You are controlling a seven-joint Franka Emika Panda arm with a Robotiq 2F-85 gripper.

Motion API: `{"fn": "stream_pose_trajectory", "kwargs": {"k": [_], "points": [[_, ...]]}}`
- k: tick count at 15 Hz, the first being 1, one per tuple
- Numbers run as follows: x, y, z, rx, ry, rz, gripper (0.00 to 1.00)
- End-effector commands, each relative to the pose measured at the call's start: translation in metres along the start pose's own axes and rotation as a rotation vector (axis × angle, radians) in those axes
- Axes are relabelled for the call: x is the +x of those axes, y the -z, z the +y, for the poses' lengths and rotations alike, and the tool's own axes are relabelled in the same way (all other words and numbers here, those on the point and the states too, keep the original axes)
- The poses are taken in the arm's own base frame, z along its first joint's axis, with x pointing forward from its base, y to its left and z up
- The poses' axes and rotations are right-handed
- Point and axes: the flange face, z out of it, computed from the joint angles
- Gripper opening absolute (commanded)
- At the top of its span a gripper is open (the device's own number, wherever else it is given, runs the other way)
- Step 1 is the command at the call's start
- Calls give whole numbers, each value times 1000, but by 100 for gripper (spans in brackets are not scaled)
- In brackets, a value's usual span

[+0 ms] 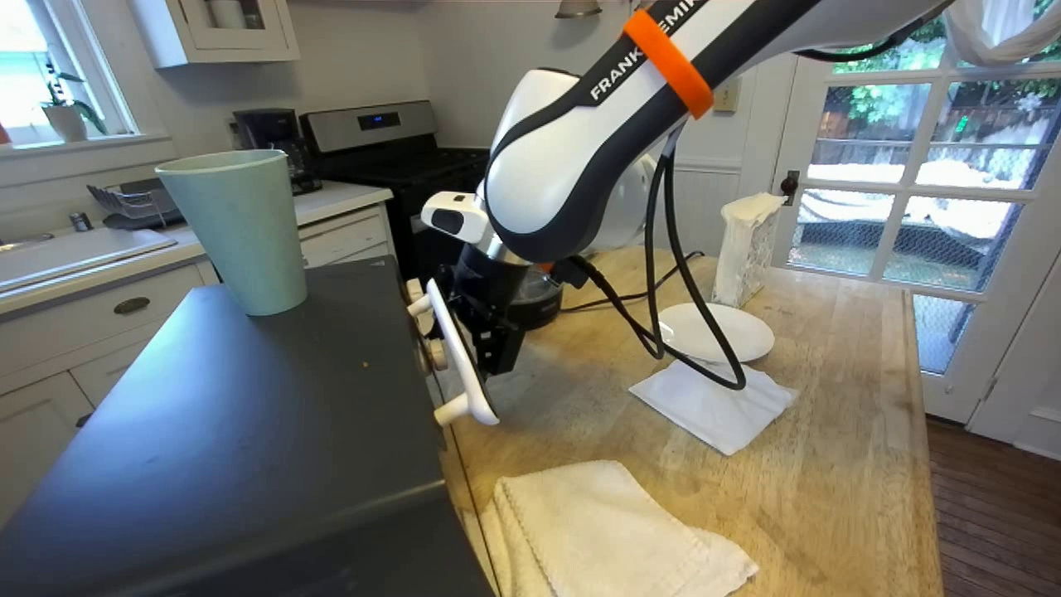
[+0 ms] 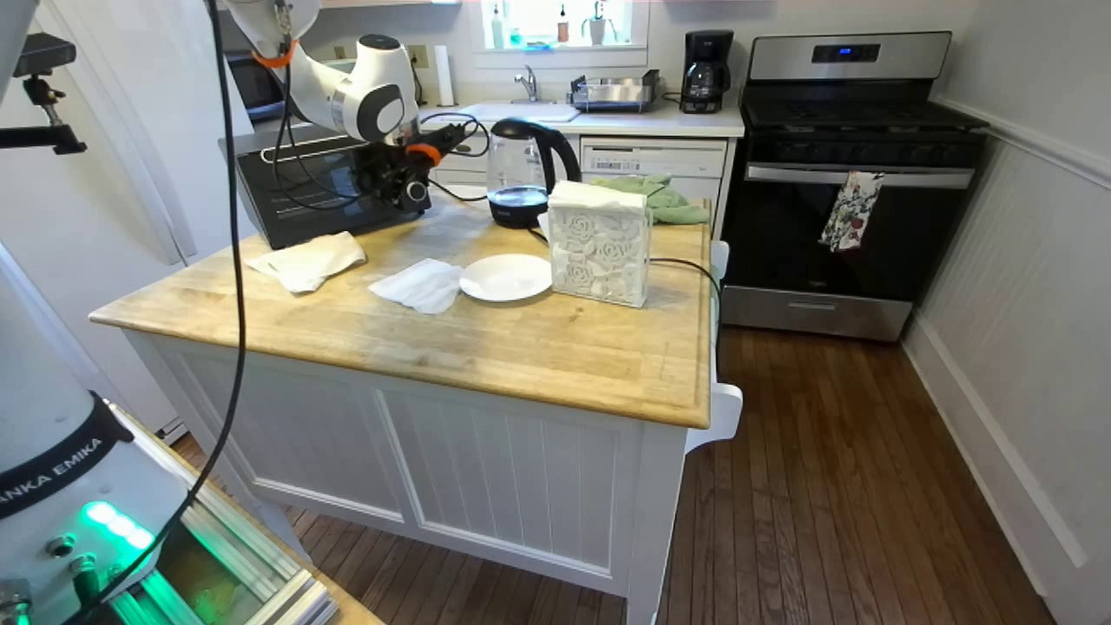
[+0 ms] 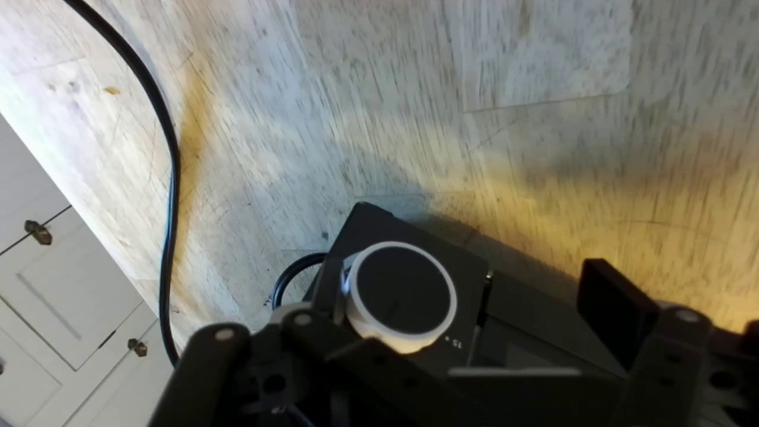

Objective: Turn the bottom knob of the microwave to the right

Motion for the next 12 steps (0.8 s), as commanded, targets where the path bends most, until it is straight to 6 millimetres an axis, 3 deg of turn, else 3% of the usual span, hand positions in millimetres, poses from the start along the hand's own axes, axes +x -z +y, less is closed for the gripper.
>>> {"fn": "stream_pose_trajectory", "kwargs": {"k": [1, 5, 12], "points": [[-1, -15, 2, 33, -25, -5, 100], [-1, -11, 8, -11, -68, -2, 100], [18, 5, 2, -86, -125, -62, 100]]}}
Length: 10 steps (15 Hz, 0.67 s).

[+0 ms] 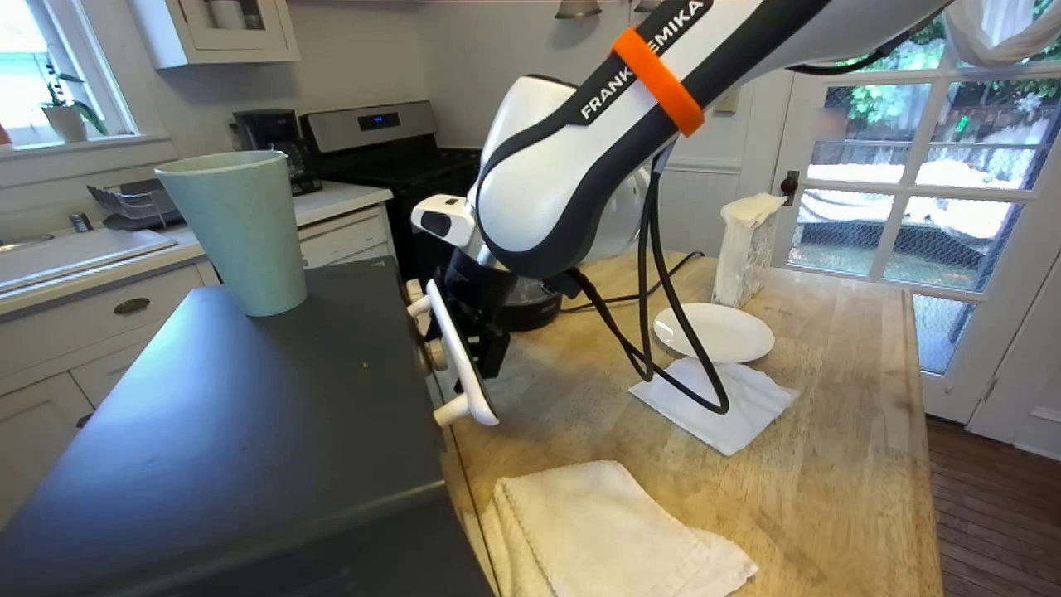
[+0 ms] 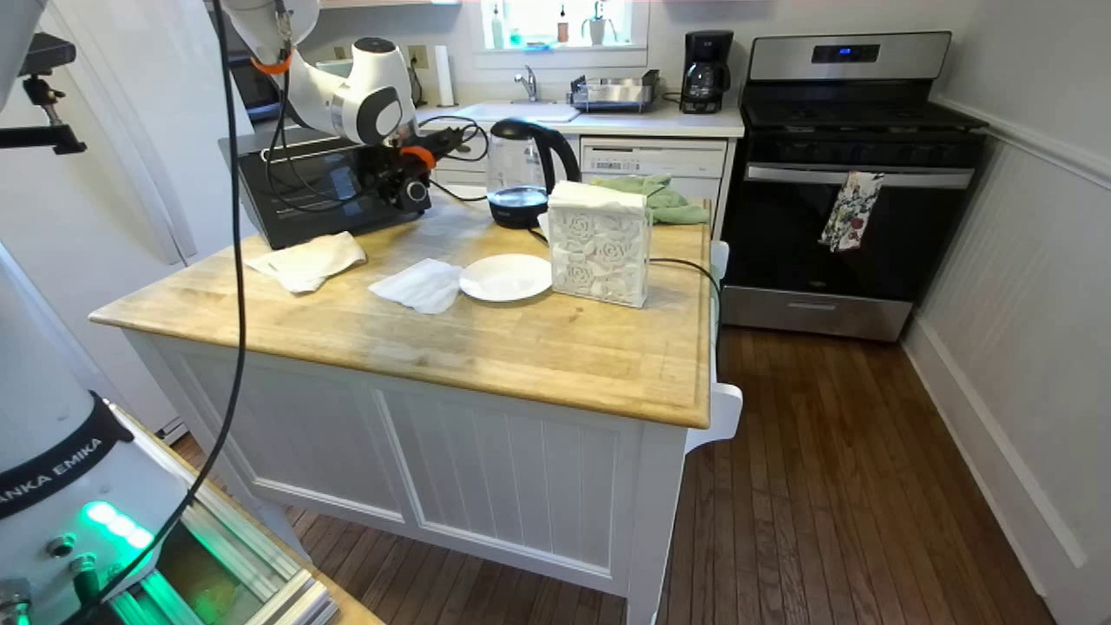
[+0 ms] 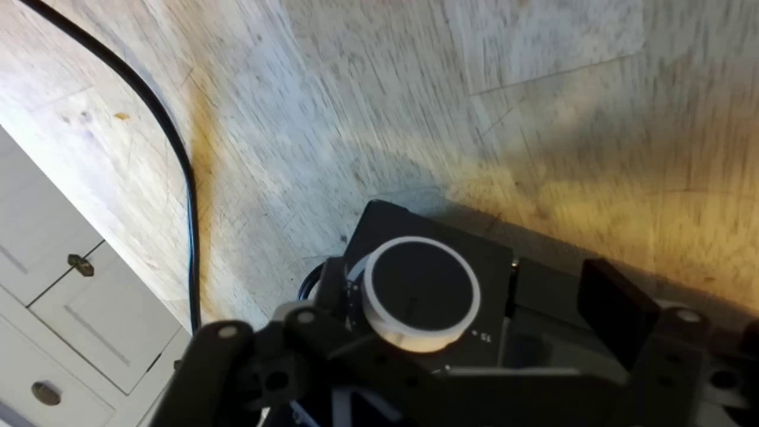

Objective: Turn the bottom knob of the microwave to the right

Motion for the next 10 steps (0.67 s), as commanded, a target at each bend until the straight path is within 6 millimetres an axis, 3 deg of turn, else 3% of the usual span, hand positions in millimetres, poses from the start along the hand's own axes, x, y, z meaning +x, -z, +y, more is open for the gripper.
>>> {"fn": "stream_pose_trajectory", "kwargs": {"k": [1, 7, 9, 10], "points": [[11, 14, -2, -72, -12, -71, 100], [29, 30, -1, -147, -3, -133, 100], [29, 31, 1, -151, -4, -146, 88], [28, 30, 1, -153, -8, -150, 88]]}}
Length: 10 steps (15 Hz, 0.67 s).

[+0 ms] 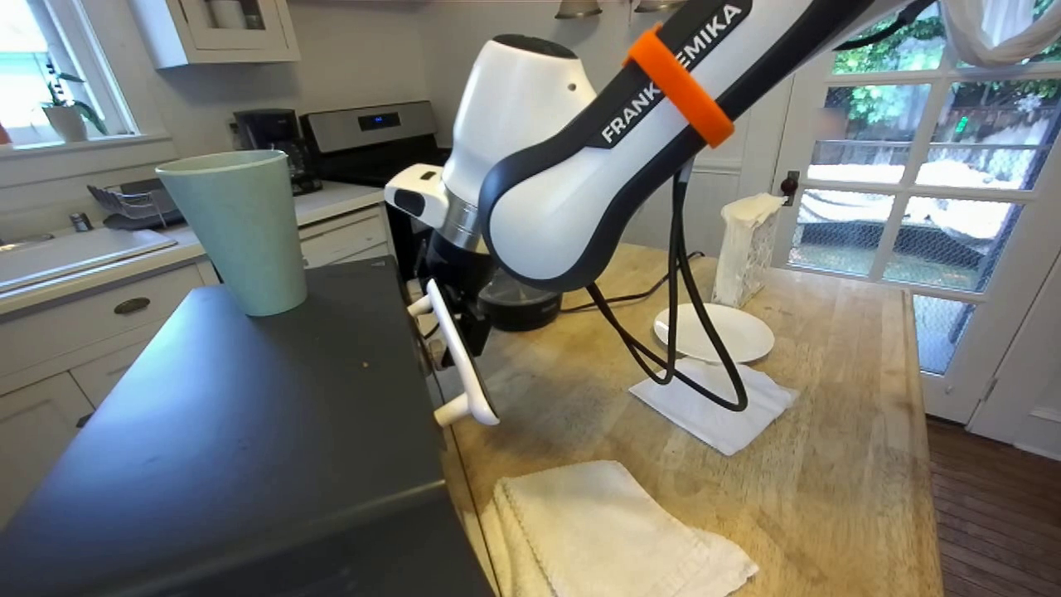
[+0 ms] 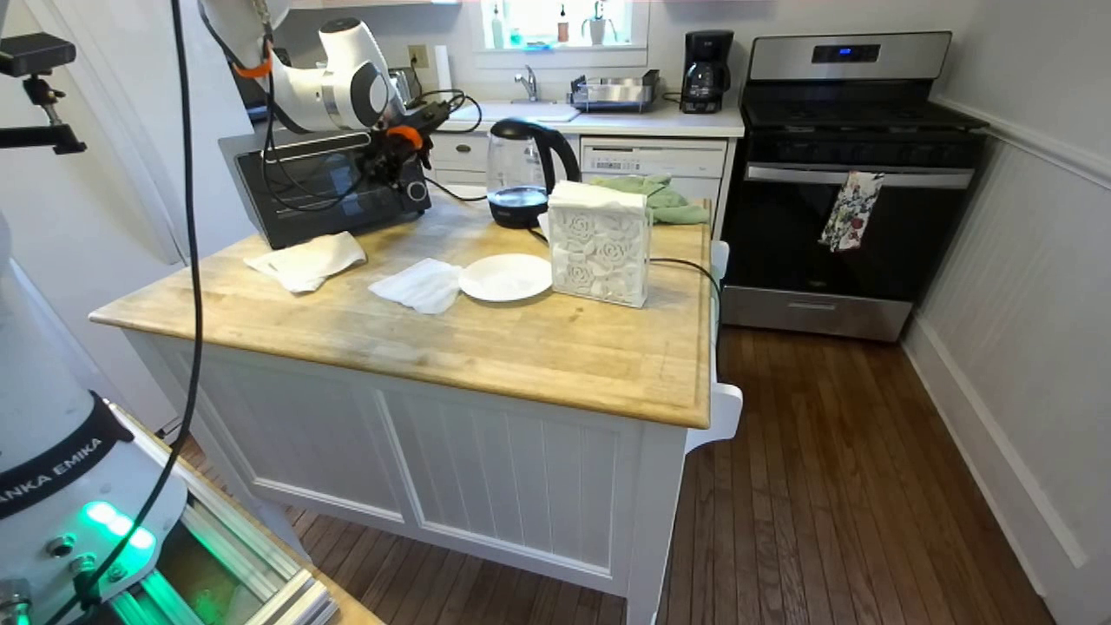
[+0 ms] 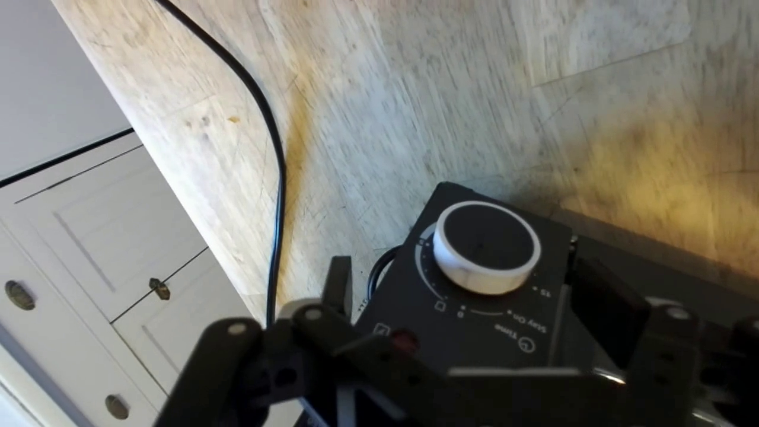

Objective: Turn the bottom knob of the microwave to the right

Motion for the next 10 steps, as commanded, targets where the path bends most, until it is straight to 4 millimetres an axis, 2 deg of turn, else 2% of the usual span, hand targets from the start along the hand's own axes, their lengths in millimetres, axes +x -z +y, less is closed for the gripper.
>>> {"fn": "stream_pose_trajectory", "kwargs": {"k": [1, 2, 3, 4, 8, 9, 10], "points": [[-4, 5, -1, -13, -10, -34, 88], [-5, 4, -1, -14, -13, -37, 87], [-7, 2, 0, -14, -17, -39, 96], [-7, 1, -1, -10, -24, -39, 99], [-6, -4, -1, -1, -42, -22, 88], [-6, -6, -1, 3, -47, -20, 88], [-6, -8, -1, 5, -52, -17, 80]]}}
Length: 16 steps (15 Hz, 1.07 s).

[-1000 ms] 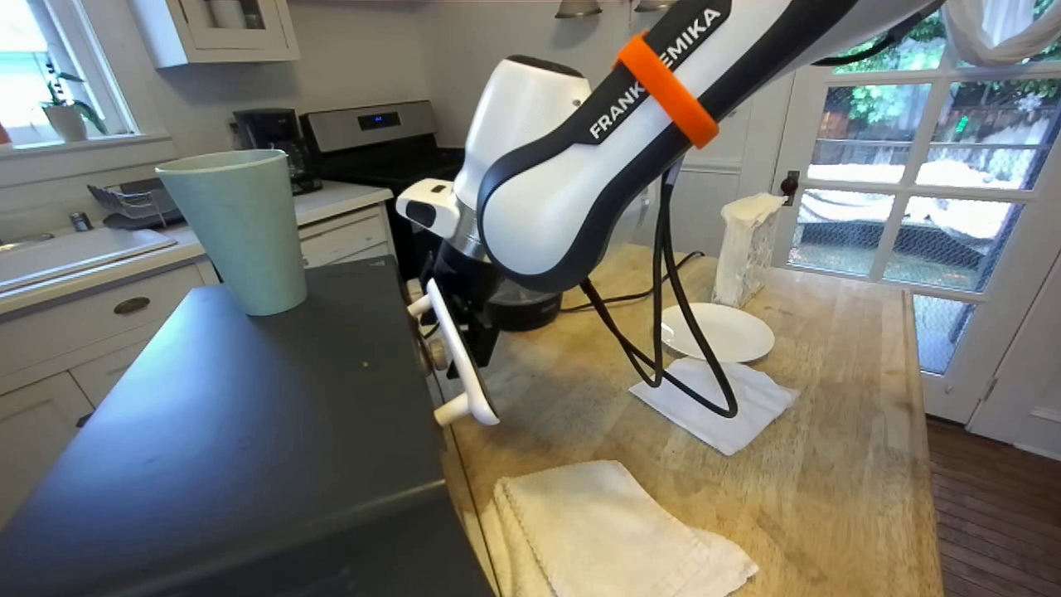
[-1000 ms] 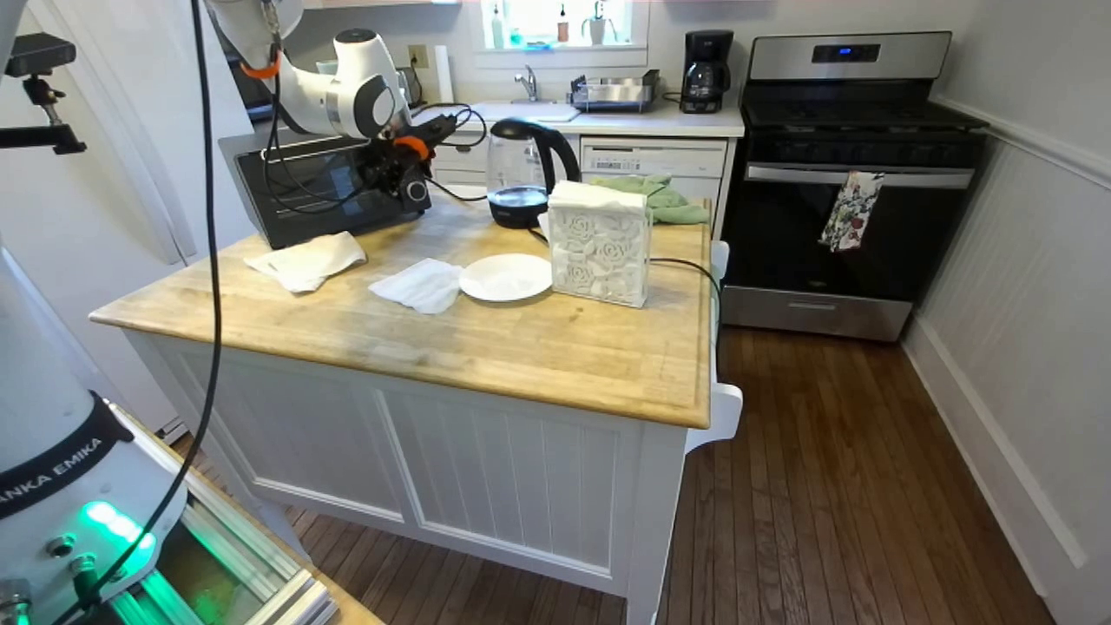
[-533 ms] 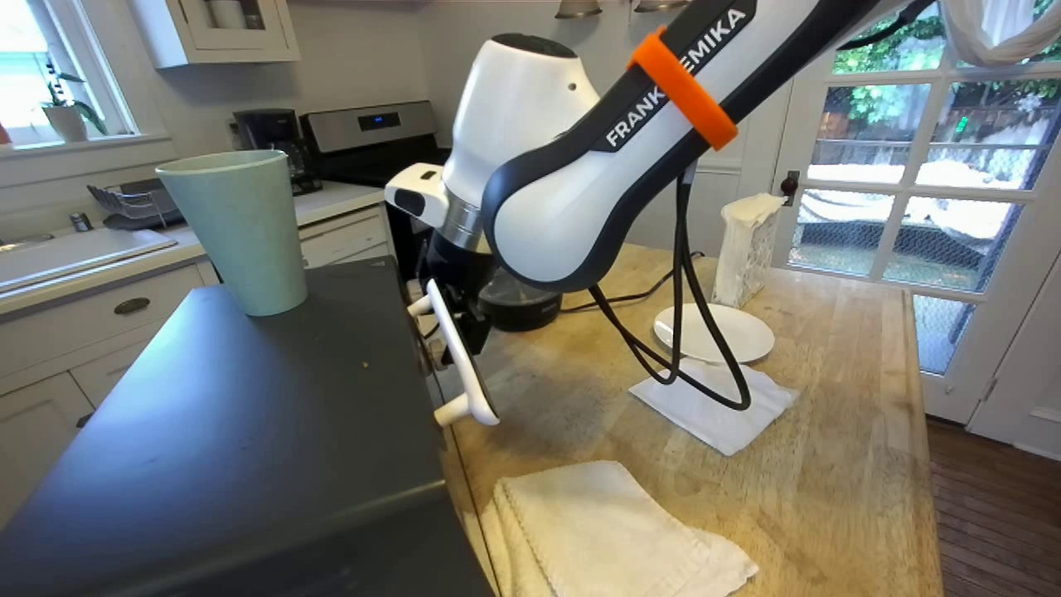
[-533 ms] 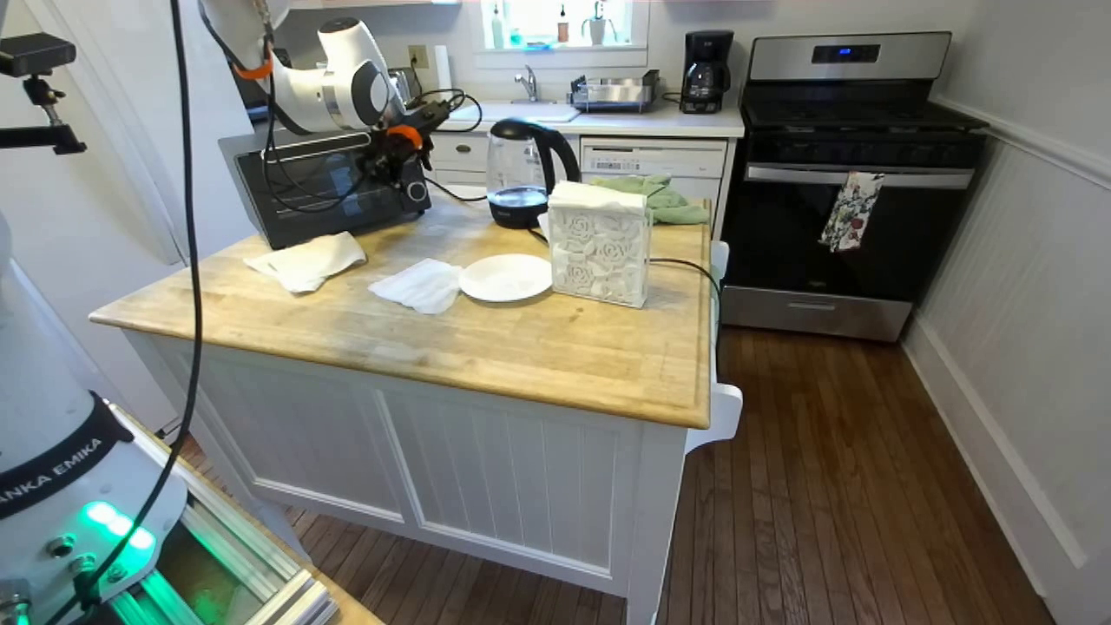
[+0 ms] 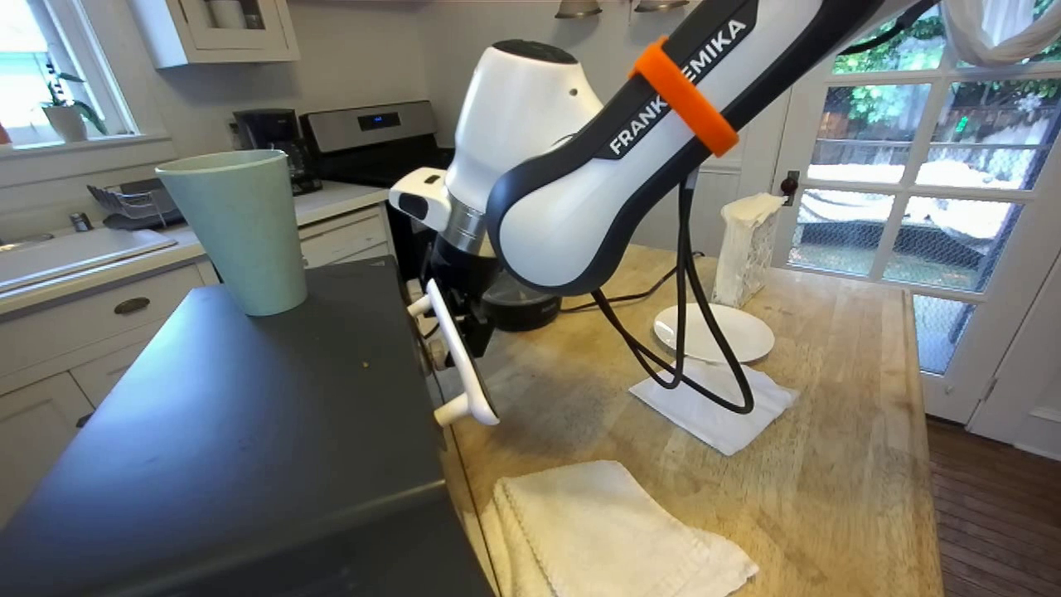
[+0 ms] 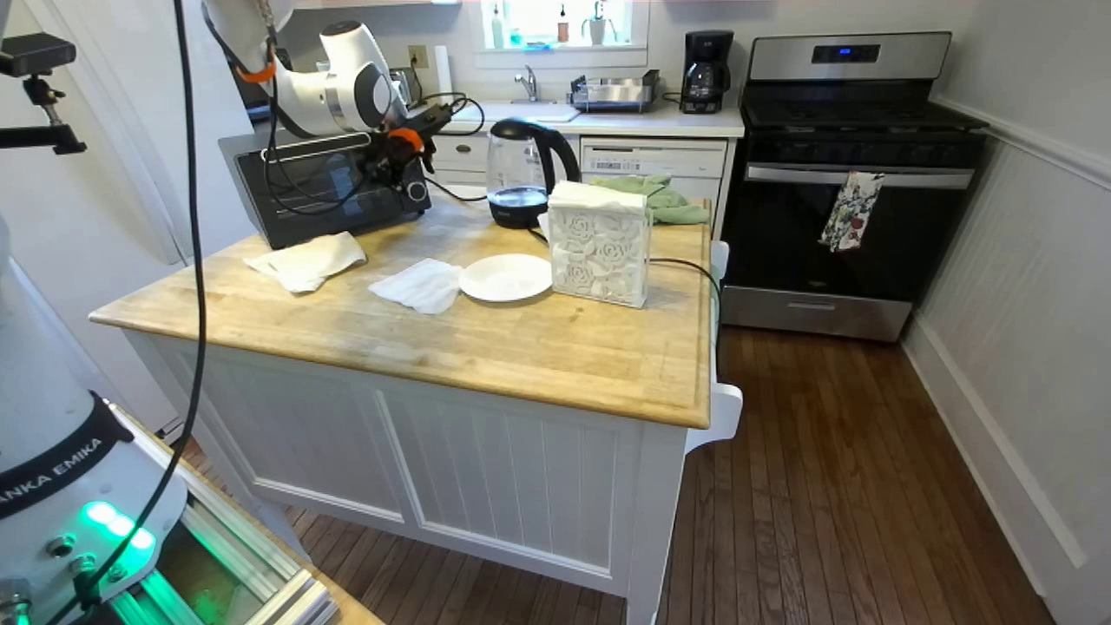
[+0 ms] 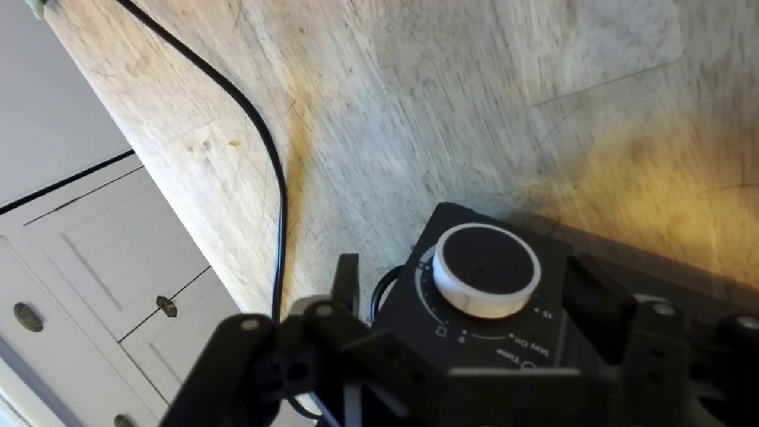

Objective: Turn the bottom knob of the microwave to the right

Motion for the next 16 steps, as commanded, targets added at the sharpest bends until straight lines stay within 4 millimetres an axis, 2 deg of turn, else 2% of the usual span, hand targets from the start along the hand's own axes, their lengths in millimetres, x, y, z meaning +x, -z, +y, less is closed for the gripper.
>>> {"fn": "stream_pose_trajectory", "kwargs": {"k": [1, 2, 3, 4, 5, 6, 8, 9, 11, 12, 13, 15, 16], "points": [[-1, -6, 0, 7, -26, 5, 79], [-1, -7, 1, 7, -32, 7, 73], [-2, -8, 2, 3, -39, 10, 77], [-3, -8, 3, 2, -46, 12, 72], [-4, -9, 4, 2, -54, 12, 72], [-5, -10, 4, 6, -61, 14, 66], [-6, -10, 5, 15, -69, 19, 45], [-6, -12, 3, 28, -72, 23, 37], [-5, -14, 0, 51, -76, 34, 44], [-5, -14, 2, 51, -81, 42, 44], [-6, -14, 3, 50, -85, 46, 39], [-7, -15, 4, 52, -91, 55, 40], [-8, -15, 5, 57, -93, 62, 30]]}}
